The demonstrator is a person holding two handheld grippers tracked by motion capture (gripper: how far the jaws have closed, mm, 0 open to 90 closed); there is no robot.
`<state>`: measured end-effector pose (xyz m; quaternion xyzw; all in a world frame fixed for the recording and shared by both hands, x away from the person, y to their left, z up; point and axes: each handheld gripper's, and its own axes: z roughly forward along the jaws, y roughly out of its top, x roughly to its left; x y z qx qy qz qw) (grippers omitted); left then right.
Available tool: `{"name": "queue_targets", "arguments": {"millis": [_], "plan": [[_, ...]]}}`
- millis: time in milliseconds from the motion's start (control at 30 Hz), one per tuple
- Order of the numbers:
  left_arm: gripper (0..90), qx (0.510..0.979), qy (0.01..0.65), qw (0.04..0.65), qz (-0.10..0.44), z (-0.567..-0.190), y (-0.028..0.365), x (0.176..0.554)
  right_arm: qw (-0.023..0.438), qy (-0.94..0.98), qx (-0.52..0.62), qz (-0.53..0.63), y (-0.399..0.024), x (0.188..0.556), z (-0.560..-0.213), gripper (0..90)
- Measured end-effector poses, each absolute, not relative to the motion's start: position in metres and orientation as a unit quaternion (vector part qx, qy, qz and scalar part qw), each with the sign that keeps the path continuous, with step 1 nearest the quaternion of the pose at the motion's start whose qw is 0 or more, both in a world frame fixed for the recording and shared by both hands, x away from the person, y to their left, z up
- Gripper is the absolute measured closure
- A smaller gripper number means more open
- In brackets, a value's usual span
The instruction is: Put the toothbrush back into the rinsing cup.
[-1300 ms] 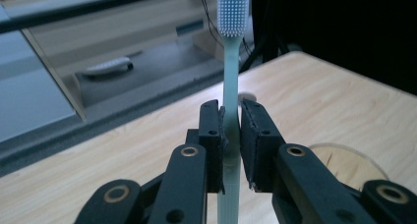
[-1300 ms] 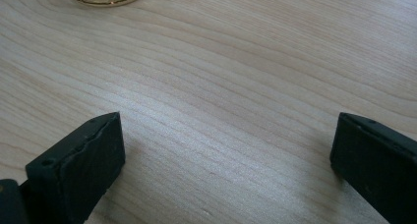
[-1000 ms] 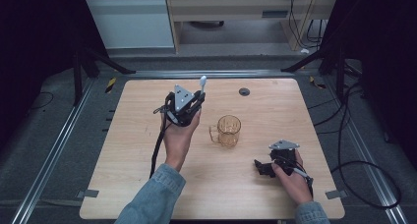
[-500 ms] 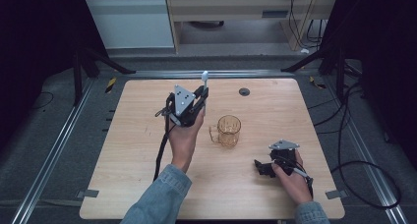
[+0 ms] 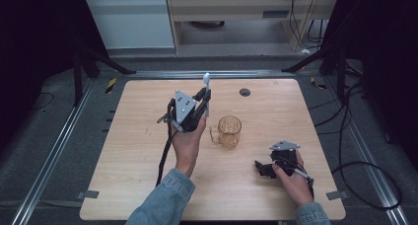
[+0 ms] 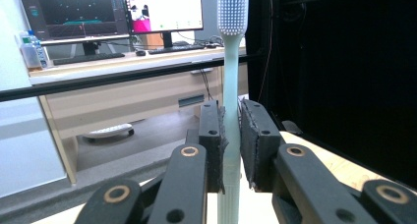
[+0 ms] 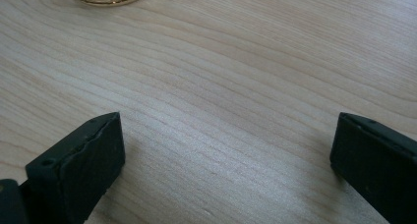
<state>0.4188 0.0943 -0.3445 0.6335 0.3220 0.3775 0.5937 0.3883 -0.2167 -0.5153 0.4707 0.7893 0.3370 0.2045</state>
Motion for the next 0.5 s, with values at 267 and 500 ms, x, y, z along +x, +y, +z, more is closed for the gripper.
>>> {"name": "queue_targets", "arguments": {"millis": [267,500], "plan": [[79.3,0.625,0.323,0.602,0.379,-0.35,0.09,0.413,0.204,0.79,0.47,0.337,-0.217,0.388,-0.515,0.4],[79.3,0.624,0.332,0.607,0.363,-0.361,0.085,0.41,0.203,0.79,0.47,0.338,-0.217,0.388,-0.515,0.4]]}}
